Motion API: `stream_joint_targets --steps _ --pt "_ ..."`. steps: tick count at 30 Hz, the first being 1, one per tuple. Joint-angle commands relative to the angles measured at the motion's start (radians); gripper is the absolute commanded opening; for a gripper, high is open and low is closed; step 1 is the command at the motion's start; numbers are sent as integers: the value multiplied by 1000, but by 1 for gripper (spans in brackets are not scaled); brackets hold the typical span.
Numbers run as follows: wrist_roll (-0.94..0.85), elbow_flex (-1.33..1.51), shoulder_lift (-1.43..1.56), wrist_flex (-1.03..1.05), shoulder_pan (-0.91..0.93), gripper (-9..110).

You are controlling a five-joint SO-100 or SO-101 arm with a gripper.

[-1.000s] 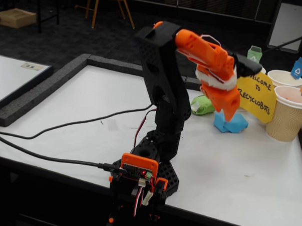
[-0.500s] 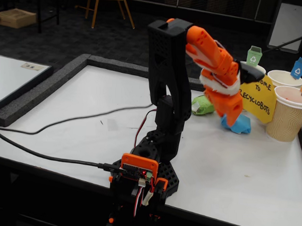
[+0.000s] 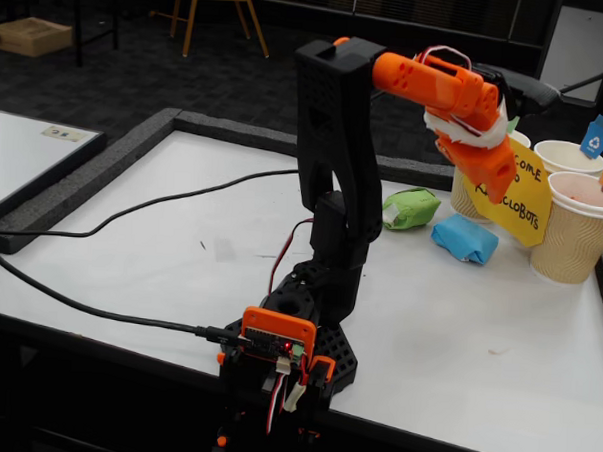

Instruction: Sort rubbish by color.

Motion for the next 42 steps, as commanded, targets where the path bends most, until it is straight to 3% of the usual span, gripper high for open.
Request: stream_joint_targets --steps 1,20,32,42 --pt "-6 -143 -9 -104 28 10" --pt "-6 -77 -215 -600 18 9" --pt "-6 17 -84 -614 20 10" --pt "-6 278 212 -624 -14 10"
